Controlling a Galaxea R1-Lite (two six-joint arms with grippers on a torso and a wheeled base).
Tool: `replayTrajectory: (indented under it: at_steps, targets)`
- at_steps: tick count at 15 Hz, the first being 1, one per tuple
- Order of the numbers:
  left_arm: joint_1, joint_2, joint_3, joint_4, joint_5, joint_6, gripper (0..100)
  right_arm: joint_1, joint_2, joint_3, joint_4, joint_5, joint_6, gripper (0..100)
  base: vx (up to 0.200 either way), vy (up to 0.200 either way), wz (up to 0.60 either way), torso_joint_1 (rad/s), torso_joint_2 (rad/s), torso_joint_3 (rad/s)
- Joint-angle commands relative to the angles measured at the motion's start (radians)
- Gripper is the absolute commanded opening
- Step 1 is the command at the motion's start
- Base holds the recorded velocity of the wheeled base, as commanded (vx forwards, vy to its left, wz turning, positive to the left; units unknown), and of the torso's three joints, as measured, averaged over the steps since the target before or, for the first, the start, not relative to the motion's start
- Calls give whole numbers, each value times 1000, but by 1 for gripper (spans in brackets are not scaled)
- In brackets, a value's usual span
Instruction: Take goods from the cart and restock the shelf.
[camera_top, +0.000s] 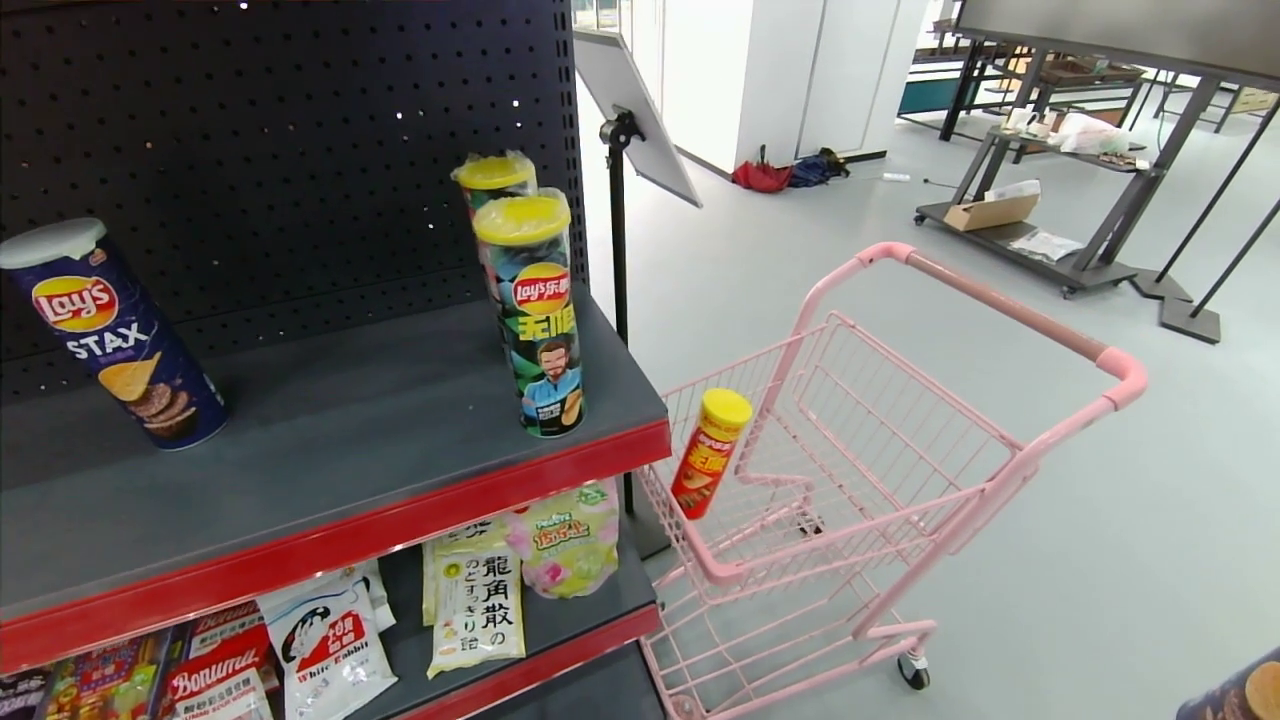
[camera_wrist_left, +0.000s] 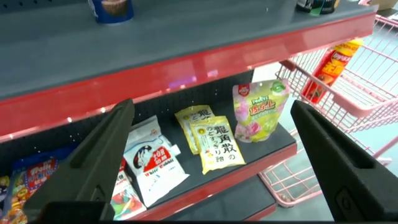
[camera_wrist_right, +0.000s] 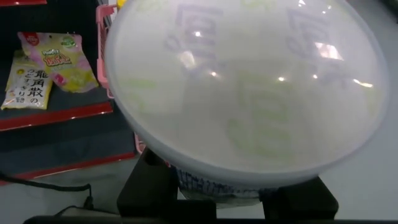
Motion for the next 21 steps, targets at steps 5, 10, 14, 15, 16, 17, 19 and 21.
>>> replayTrajectory:
  at_steps: [5, 10, 14, 15, 16, 17, 19, 21]
  targets:
    - [0, 1, 0, 0, 0, 0, 100, 0, 9, 20, -3, 0, 1, 0, 0, 0, 0, 158, -381, -228]
    - [0, 1, 0, 0, 0, 0, 100, -3, 1, 41, -11, -7, 1, 0, 0, 0, 360, 27, -67, -37]
    - [0, 1, 0, 0, 0, 0, 100, -4, 0, 43, -11, -6, 1, 0, 0, 0, 600, 6, -1, -2]
    - [0, 1, 0, 0, 0, 0, 100, -4, -2, 44, -11, -6, 1, 0, 0, 0, 600, -2, -7, 2]
    - [0, 1, 0, 0, 0, 0, 100, -4, -2, 44, -12, -6, 1, 0, 0, 0, 600, 2, -2, 7]
    - [0, 1, 0, 0, 0, -2, 100, -6, -9, 46, -12, -6, 3, 0, 0, 0, 600, 7, 2, 2]
    - [0, 1, 0, 0, 0, -5, 100, -7, -74, 87, -12, -7, 1, 0, 0, 0, 0, 0, 0, 0]
    - [0, 1, 0, 0, 2, -3, 100, -7, -199, 147, -11, -9, 0, 0, 0, 0, 0, 0, 0, 0]
